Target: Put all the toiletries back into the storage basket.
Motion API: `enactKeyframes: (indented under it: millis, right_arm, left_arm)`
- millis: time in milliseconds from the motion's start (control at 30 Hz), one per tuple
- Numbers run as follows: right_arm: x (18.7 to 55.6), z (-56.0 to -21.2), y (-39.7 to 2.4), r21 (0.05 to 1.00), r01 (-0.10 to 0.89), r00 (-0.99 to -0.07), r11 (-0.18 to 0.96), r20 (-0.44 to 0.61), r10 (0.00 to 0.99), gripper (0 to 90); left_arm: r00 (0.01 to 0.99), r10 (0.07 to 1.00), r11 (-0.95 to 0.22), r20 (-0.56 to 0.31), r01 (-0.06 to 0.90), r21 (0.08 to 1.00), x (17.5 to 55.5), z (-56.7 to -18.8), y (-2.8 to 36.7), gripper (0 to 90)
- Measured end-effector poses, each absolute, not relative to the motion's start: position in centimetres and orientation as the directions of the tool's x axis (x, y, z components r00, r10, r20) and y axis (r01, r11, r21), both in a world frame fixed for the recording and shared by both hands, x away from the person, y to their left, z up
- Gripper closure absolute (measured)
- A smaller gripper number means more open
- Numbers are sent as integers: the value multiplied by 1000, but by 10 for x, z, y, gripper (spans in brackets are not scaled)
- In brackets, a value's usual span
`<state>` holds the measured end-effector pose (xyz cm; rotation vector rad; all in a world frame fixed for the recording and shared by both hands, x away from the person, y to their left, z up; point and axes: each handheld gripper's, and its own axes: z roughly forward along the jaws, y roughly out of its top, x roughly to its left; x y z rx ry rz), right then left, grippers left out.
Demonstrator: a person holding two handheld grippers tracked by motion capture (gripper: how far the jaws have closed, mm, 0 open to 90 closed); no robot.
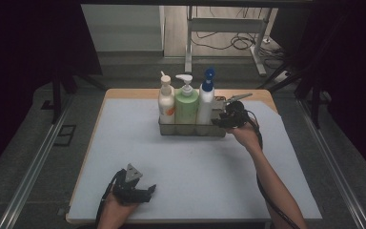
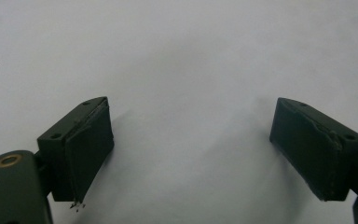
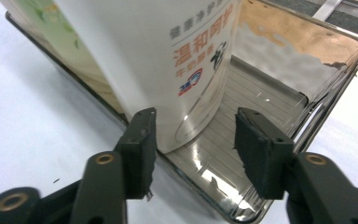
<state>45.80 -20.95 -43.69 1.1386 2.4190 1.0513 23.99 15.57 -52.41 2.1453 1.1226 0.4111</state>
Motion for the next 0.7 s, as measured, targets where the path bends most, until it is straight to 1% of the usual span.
enactKeyframes:
  millis: [433, 700]
  right_arm:
    - [446, -432, -208, 727, 527, -668, 440, 34, 743, 288]
    - [434, -429, -211, 725, 511, -683, 463, 16, 730, 220]
  left_arm:
    - [580, 814, -403, -30, 602, 689, 240, -524, 156, 128]
    - [579, 814, -402, -31, 602, 690, 240, -524, 156, 128]
